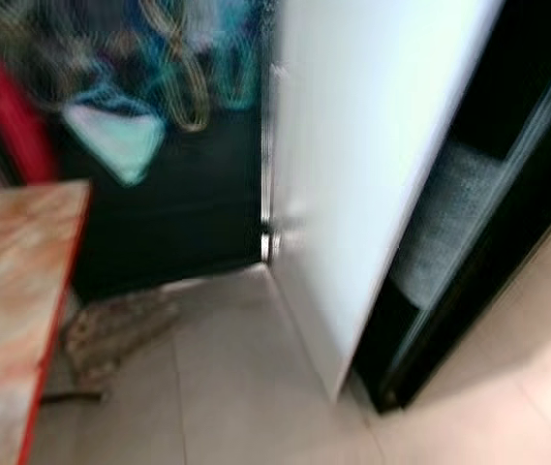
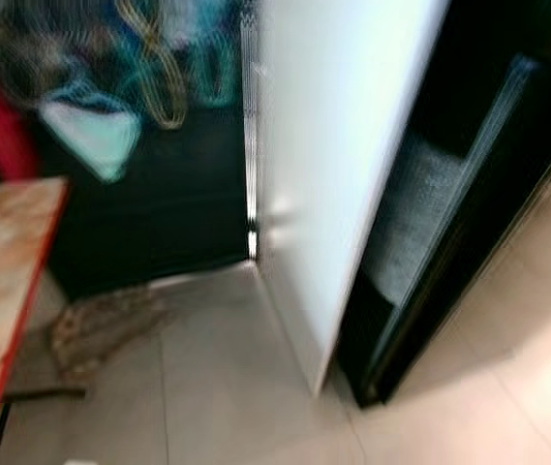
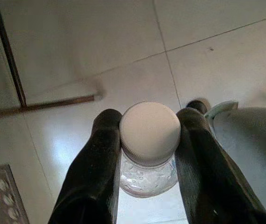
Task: Restocking fridge
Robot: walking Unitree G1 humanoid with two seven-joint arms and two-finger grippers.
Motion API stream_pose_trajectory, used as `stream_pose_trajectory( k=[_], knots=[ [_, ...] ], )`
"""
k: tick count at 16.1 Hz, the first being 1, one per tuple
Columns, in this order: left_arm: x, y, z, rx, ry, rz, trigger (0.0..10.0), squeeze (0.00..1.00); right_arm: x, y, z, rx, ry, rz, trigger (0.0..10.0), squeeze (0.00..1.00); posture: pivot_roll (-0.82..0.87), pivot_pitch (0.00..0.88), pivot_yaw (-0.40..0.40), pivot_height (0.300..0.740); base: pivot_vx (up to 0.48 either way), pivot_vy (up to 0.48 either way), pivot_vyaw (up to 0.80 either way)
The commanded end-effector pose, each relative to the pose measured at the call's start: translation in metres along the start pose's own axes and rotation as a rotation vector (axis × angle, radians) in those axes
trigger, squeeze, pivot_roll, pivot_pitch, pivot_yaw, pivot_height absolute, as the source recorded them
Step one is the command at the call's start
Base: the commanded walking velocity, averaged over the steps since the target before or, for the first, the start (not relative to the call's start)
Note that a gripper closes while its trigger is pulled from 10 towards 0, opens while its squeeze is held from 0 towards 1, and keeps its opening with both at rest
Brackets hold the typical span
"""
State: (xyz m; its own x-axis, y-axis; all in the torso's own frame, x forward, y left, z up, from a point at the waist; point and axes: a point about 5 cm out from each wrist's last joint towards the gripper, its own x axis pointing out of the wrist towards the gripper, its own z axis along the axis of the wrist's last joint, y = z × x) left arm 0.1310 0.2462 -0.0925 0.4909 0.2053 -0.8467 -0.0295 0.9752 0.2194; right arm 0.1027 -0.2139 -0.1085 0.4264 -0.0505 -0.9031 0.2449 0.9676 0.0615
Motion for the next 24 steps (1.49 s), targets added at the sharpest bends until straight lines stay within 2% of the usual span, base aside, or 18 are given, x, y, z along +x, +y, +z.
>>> stream_pose_trajectory(
  k=[1, 8, 14, 21, 24],
  knots=[
    [0.000, 0.002, -0.002, -0.002, 0.015, 0.003, 10.0, 0.00, 0.001, 0.002, 0.000, 0.008, 0.003, 0.004, 10.0, 0.00, 0.03, 0.000, -0.006, 0.740, 0.000, 0.000, -0.74],
    [0.000, 0.005, 0.002, -0.047, 0.001, -0.019, 10.0, 0.00, 0.001, 0.004, -0.001, 0.018, 0.000, 0.002, 10.0, 0.00, 0.02, 0.000, 0.013, 0.740, 0.000, 0.000, -0.73],
    [-0.001, 0.013, -0.002, 0.014, 0.010, -0.012, 10.0, 0.00, 0.001, 0.008, -0.002, 0.031, -0.001, 0.005, 10.0, 0.00, 0.00, 0.000, 0.034, 0.740, 0.000, 0.000, -0.73],
    [0.000, 0.005, 0.000, 0.034, 0.009, -0.033, 10.0, 0.00, 0.000, 0.005, -0.004, 0.031, 0.003, -0.005, 10.0, 0.00, -0.03, 0.000, 0.053, 0.740, 0.000, 0.000, -0.73],
    [-0.001, 0.009, -0.002, 0.050, 0.013, -0.025, 10.0, 0.00, 0.000, 0.005, -0.005, 0.036, 0.004, -0.005, 10.0, 0.00, -0.04, 0.000, 0.065, 0.740, 0.000, 0.000, -0.73]
  ],
)
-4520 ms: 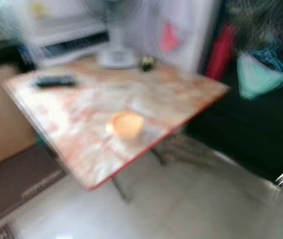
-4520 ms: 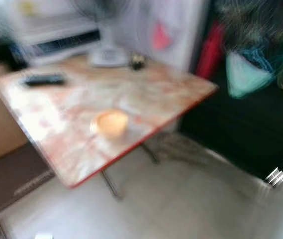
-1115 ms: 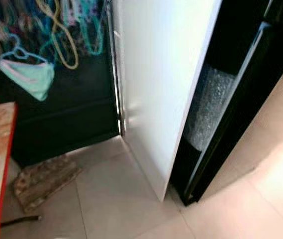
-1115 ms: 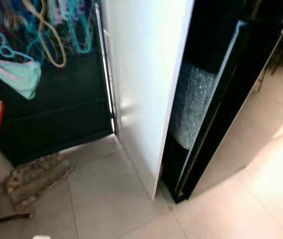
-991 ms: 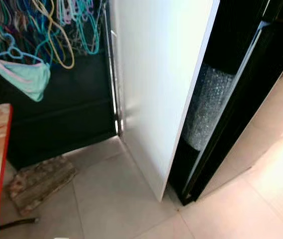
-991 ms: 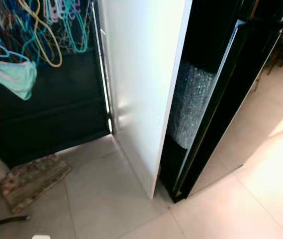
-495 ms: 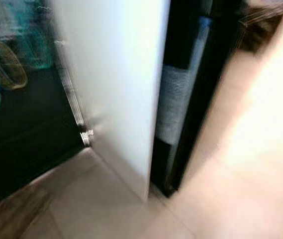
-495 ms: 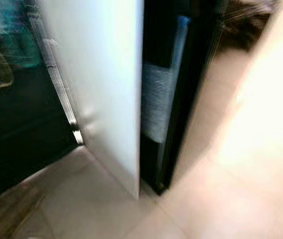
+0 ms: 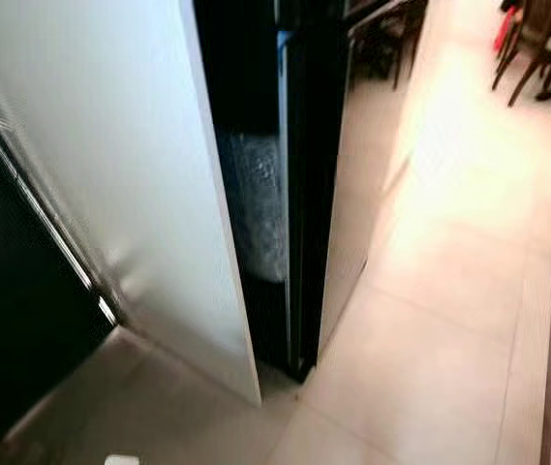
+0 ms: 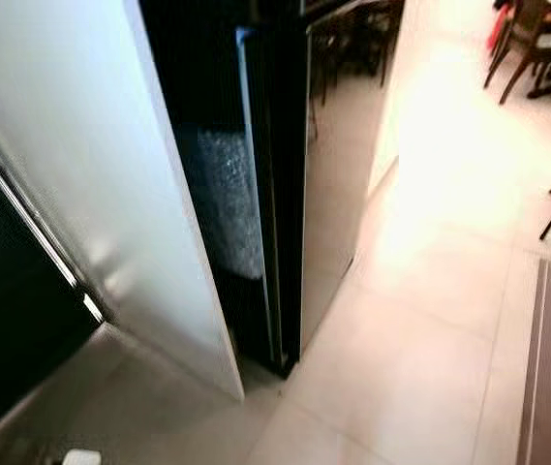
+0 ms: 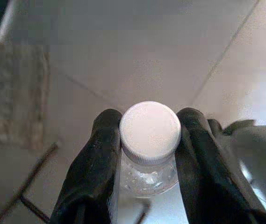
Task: Restocking fridge
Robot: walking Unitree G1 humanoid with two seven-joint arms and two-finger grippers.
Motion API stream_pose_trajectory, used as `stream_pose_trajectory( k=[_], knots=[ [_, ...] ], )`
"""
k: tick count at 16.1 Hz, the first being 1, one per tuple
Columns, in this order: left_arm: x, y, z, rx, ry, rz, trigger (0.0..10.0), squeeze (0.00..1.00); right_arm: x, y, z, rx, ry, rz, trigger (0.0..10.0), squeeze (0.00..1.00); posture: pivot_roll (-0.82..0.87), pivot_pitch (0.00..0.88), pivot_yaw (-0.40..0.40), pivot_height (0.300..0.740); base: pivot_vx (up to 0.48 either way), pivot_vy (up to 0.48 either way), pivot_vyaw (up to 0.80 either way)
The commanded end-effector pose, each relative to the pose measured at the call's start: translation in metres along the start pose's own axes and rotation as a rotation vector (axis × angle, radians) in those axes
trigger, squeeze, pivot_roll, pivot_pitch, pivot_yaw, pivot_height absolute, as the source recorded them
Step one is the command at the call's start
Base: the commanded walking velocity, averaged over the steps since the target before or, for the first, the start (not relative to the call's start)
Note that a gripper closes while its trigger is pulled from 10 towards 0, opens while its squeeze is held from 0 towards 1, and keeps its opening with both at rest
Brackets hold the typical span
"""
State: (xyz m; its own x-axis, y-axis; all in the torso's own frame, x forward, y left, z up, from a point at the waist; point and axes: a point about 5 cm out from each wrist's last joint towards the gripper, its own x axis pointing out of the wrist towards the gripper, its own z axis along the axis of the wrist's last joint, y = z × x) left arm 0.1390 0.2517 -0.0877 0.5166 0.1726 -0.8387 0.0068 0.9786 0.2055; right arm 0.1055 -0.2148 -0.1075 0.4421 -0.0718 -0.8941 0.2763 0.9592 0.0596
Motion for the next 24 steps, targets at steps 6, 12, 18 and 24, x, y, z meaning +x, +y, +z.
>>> stream_pose_trajectory(
  k=[6, 12, 18, 24],
  knots=[
    [-0.001, 0.009, -0.003, 0.009, 0.027, 0.020, 10.0, 0.00, 0.000, 0.006, -0.008, 0.012, 0.026, 0.010, 10.0, 0.00, -0.05, 0.000, 0.071, 0.740, 0.000, 0.000, -0.74],
    [0.005, 0.004, 0.024, 0.001, -0.018, 0.009, 10.0, 0.00, 0.000, 0.006, -0.007, 0.023, 0.019, 0.008, 10.0, 0.00, -0.03, 0.000, 0.055, 0.740, 0.000, 0.000, -0.73],
    [0.009, -0.003, 0.047, -0.031, -0.042, 0.006, 10.0, 0.00, 0.000, 0.006, -0.004, 0.049, -0.004, -0.004, 10.0, 0.00, -0.02, 0.000, 0.054, 0.740, 0.000, 0.000, 0.00],
    [0.008, 0.000, 0.041, -0.023, -0.027, 0.007, 10.0, 0.00, 0.000, 0.005, -0.004, 0.056, -0.008, -0.007, 10.0, 0.00, -0.02, 0.000, 0.052, 0.740, 0.000, 0.304, 0.00]
  ],
)
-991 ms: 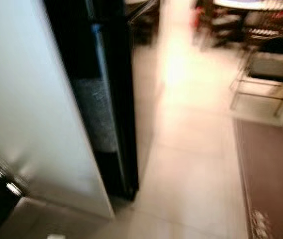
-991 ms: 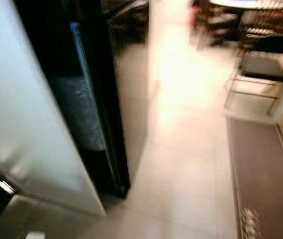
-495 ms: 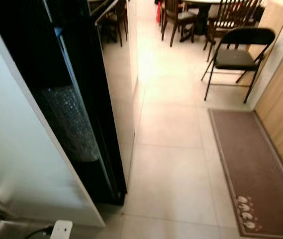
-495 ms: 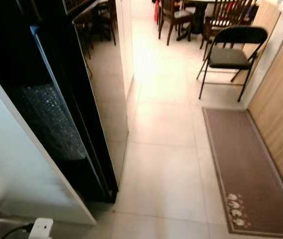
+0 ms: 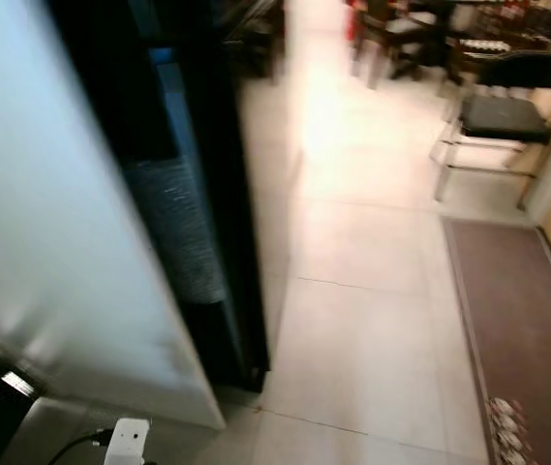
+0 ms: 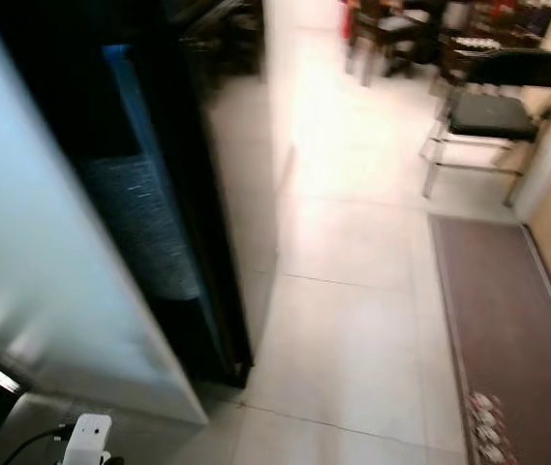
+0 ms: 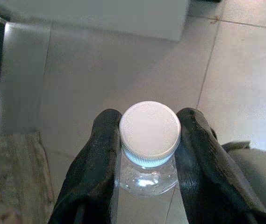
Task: Restocking fridge
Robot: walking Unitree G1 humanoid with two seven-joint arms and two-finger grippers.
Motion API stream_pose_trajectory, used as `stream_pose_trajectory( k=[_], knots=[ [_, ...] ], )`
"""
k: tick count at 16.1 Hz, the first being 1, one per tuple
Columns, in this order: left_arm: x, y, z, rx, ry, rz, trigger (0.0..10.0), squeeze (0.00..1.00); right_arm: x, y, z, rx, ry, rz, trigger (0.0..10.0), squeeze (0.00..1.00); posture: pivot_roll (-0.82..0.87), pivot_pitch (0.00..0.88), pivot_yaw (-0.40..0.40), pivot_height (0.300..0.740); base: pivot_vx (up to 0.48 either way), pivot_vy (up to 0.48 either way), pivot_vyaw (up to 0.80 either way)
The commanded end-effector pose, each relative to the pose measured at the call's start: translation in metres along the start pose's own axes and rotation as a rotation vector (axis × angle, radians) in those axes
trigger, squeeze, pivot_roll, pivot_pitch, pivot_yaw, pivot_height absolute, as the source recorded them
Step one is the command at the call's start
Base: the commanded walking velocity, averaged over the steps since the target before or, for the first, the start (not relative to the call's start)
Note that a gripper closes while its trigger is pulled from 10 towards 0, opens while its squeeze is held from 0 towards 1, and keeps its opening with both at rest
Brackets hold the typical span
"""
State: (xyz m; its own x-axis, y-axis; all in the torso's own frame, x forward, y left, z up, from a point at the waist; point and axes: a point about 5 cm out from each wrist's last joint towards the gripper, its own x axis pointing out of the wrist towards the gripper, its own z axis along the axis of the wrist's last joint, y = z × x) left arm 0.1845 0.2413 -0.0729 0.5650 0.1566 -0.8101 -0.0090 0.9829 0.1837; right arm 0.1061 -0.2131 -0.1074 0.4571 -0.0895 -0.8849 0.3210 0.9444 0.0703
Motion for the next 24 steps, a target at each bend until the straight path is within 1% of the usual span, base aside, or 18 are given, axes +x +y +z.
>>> stream_pose_trajectory(
  k=[1, 15, 18, 22, 24],
  knots=[
    [-0.0014, 0.0066, -0.0069, 0.002, 0.032, 0.017, 10.0, 0.00, -0.0001, 0.0033, -0.0041, 0.010, 0.013, 0.004, 10.0, 0.00, -0.02, 0.000, 0.050, 0.740, 0.000, 0.000, 0.00],
    [-0.0017, 0.0076, -0.0079, -0.013, 0.028, 0.020, 10.0, 0.00, -0.0003, 0.0032, -0.0050, 0.006, 0.015, 0.000, 10.0, 0.00, -0.02, 0.000, 0.048, 0.740, 0.000, 0.020, 0.00],
    [-0.0018, 0.0070, -0.0083, -0.017, 0.028, 0.019, 10.0, 0.00, -0.0003, 0.0028, -0.0050, 0.006, 0.014, -0.001, 10.0, 0.00, -0.02, 0.000, 0.046, 0.740, 0.000, 0.320, 0.00],
    [-0.0019, 0.0064, -0.0094, -0.021, 0.031, 0.018, 10.0, 0.00, -0.0004, 0.0023, -0.0047, 0.005, 0.013, -0.002, 10.0, 0.00, -0.02, 0.000, 0.044, 0.740, 0.000, 0.000, 0.00],
    [-0.0019, 0.0066, -0.0095, -0.019, 0.031, 0.019, 10.0, 0.00, -0.0003, 0.0022, -0.0044, 0.005, 0.013, -0.001, 10.0, 0.00, -0.02, 0.000, 0.043, 0.740, 0.000, 0.480, 0.00]
  ],
)
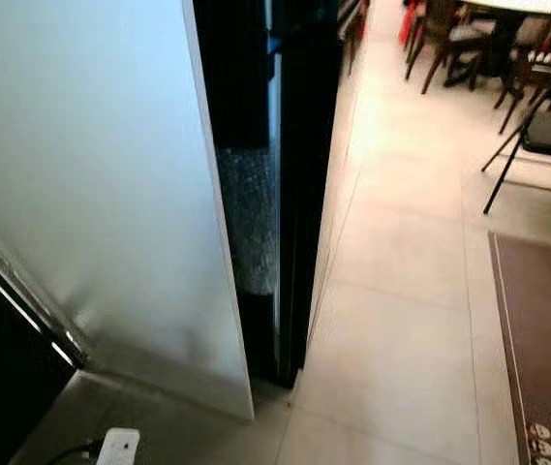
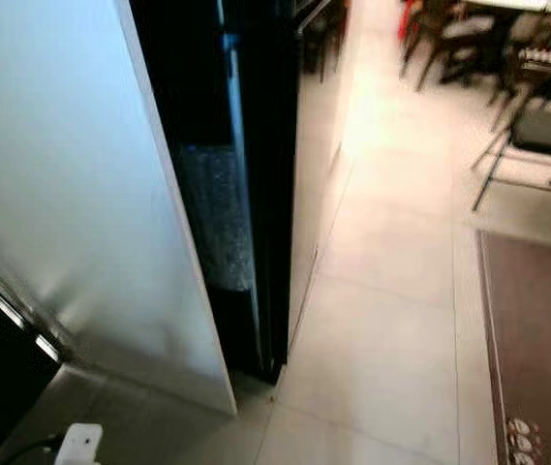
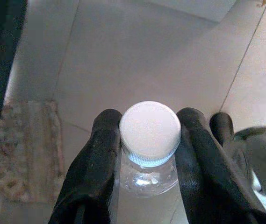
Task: Restocking fridge
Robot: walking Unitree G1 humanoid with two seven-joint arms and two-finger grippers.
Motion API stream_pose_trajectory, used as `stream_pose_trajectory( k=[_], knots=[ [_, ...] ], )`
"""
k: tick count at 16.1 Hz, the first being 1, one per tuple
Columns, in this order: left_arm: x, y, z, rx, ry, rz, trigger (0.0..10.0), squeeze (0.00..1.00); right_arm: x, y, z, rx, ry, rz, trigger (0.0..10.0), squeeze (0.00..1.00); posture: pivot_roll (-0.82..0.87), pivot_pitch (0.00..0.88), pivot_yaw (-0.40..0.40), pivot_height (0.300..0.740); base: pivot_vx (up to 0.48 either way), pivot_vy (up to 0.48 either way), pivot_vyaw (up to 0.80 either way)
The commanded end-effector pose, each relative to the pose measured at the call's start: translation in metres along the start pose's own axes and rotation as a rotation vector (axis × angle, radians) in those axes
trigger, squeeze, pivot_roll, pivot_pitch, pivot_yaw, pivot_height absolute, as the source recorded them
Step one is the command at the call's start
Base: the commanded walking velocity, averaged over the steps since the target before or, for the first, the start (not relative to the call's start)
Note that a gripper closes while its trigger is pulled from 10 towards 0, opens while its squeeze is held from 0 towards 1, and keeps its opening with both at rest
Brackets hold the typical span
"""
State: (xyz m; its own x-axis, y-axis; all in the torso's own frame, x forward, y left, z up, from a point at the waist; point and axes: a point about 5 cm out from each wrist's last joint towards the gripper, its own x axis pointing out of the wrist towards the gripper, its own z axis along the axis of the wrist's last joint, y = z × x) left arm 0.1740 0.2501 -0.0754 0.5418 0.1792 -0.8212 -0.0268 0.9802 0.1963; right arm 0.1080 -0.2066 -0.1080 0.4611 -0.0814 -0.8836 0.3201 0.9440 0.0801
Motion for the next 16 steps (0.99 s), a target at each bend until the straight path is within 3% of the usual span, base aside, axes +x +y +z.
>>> stream_pose_trajectory(
  k=[1, 9, 16],
  knots=[
    [0.0005, -0.0017, 0.0014, -0.012, 0.003, -0.002, 10.0, 0.00, -0.0012, -0.0044, -0.0036, 0.001, 0.014, -0.010, 10.0, 0.00, -0.02, 0.000, 0.042, 0.740, 0.000, 0.480, 0.00],
    [0.0004, -0.0010, 0.0013, -0.009, 0.001, -0.002, 10.0, 0.00, -0.0010, -0.0035, -0.0033, 0.000, 0.014, -0.006, 10.0, 0.00, -0.02, 0.000, 0.045, 0.740, 0.000, 0.480, 0.00],
    [0.0002, -0.0005, 0.0016, -0.013, -0.010, -0.008, 10.0, 0.00, -0.0010, -0.0027, -0.0038, -0.004, 0.013, -0.004, 10.0, 0.00, -0.02, 0.000, 0.048, 0.740, 0.000, 0.000, 0.00]
  ],
)
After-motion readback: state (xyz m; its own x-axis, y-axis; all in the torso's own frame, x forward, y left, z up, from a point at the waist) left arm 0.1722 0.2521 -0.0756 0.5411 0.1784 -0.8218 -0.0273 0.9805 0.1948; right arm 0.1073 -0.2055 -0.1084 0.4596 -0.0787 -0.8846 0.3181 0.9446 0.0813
